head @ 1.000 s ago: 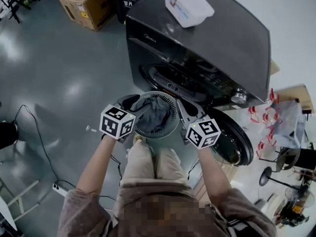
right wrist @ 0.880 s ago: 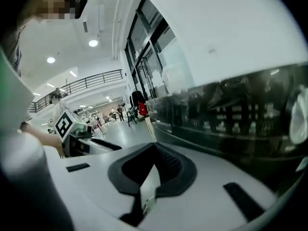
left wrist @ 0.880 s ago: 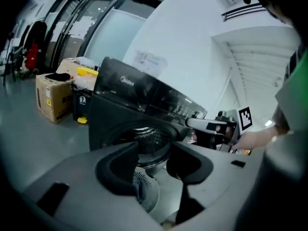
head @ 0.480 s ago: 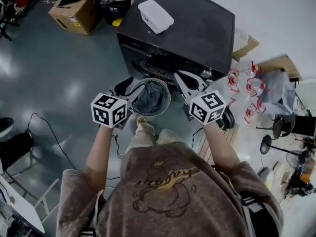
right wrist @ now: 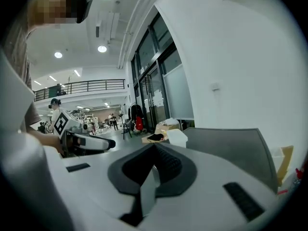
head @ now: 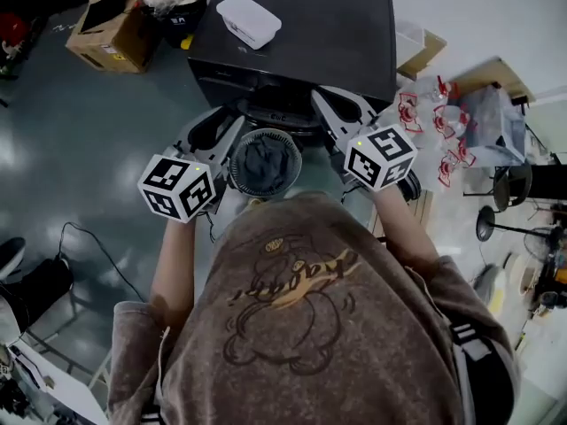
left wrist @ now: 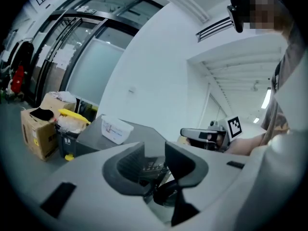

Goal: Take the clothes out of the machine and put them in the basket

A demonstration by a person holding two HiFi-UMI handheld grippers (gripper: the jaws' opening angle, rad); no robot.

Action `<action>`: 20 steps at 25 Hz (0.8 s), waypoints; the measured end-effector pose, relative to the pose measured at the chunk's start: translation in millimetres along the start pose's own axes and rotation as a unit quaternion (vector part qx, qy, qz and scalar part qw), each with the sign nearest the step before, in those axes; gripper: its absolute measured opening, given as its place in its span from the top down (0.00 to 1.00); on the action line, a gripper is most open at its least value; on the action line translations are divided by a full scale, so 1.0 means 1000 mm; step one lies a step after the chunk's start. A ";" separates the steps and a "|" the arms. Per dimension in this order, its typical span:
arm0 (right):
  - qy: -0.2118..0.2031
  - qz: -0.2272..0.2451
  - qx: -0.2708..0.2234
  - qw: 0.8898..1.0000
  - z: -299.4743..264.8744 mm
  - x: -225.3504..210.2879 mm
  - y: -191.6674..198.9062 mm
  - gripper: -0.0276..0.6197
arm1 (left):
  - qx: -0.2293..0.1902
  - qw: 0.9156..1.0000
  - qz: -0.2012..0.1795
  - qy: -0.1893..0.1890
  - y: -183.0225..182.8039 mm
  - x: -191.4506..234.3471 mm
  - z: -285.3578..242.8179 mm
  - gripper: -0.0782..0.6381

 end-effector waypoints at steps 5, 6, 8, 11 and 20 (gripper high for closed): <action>-0.027 0.022 0.009 0.999 0.002 -0.001 -0.007 0.96 | -0.012 1.000 -0.006 -0.011 -0.015 -0.004 -0.005 0.78; -0.034 0.022 0.011 0.999 0.003 -0.002 -0.006 0.96 | -0.013 1.000 -0.007 -0.014 -0.017 -0.005 -0.007 0.80; -0.045 0.017 0.011 0.999 0.005 -0.006 -0.003 0.96 | -0.015 1.000 -0.006 -0.021 -0.020 -0.008 -0.011 0.84; -0.056 0.016 0.014 0.998 0.009 -0.016 0.003 0.96 | -0.027 0.999 0.000 -0.031 -0.023 -0.015 -0.017 0.88; -0.069 -0.012 -0.030 0.997 0.017 -0.036 0.004 0.96 | -0.053 0.997 -0.003 -0.057 -0.021 -0.029 -0.022 0.88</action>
Point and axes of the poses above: the fingertips, and each gripper's own axes: z backward along the fingers, x to its left, y out of its underside, the point moved 1 cm from there along z, backward along the fingers, and after that the axes turned 10 degrees about x, right-handed, at the moved point
